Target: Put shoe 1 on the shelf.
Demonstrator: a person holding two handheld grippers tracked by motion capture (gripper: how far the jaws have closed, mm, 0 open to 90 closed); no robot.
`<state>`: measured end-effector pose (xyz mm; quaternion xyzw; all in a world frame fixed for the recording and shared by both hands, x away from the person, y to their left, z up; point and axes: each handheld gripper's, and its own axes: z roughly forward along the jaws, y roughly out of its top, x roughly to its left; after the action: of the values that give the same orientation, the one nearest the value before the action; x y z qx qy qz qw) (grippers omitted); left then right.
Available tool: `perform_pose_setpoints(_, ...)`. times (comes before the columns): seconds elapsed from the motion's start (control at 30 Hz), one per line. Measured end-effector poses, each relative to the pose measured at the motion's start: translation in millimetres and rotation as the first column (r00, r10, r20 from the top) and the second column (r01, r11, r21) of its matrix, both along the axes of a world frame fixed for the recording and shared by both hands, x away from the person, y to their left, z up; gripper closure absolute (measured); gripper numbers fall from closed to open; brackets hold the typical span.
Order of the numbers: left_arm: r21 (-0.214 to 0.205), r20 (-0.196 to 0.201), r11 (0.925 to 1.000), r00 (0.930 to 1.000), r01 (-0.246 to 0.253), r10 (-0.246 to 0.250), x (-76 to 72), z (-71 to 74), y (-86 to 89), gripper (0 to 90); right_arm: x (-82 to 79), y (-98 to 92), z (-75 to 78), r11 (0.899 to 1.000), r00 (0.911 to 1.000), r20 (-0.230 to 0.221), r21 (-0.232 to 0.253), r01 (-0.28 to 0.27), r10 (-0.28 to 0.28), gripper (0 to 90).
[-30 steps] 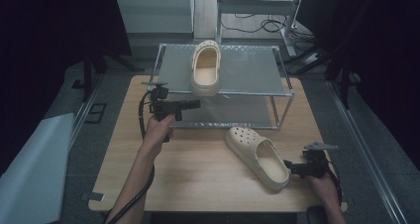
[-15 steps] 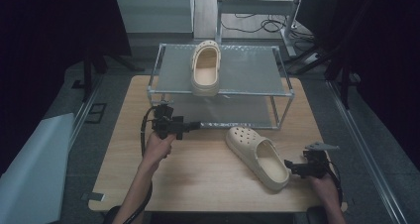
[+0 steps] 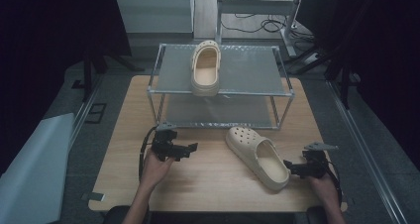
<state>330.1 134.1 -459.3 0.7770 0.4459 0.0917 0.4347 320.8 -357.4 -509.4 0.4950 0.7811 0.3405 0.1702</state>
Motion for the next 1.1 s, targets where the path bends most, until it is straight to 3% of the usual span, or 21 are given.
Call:
perform_pose_setpoints(0.23, 0.065, 0.037, 0.9979, 0.9993, -0.004, 0.002, -15.5, -20.6, -3.9, 0.0, -0.1, 0.7, -0.3, 1.0, 1.0, -0.005, -0.003, -0.004, 0.004, 6.2)
perform_pose_setpoints(0.33, 0.115, 0.045, 0.9931, 0.9988, -0.025, 0.02, -20.5, -30.6, -5.2, 0.0, 0.0, 0.9, -0.9, 1.0, 0.9999, -0.012, -0.008, -0.007, 0.007, 6.3)
perform_pose_setpoints(0.63, 0.116, 0.026, 0.993, 0.9995, -0.022, 0.019, -24.2, -39.4, 1.6, 0.6, -2.2, 3.4, 1.0, 0.999, 1.0, -0.004, -0.033, -0.009, 0.009, 8.2)
perform_pose_setpoints(0.7, 0.105, 0.02, 0.9943, 0.9996, -0.02, 0.018, -23.5, -40.4, 2.8, 0.6, -2.7, 4.8, 1.0, 0.999, 0.9997, -0.008, -0.033, -0.024, 0.024, 7.9)
perform_pose_setpoints(0.87, 0.128, 0.006, 0.9916, 0.9998, -0.019, 0.018, -22.3, -44.0, 1.7, 0.6, -4.8, 15.2, 1.0, 0.996, 0.9971, -0.02, -0.053, -0.074, 0.073, 7.6)
perform_pose_setpoints(1.1, 0.129, 0.0, 0.9914, 0.9998, -0.02, 0.02, -21.8, -45.2, 1.6, 0.6, -7.5, 26.0, 1.4, 0.992, 0.9933, -0.037, -0.06, -0.111, 0.109, 7.4)
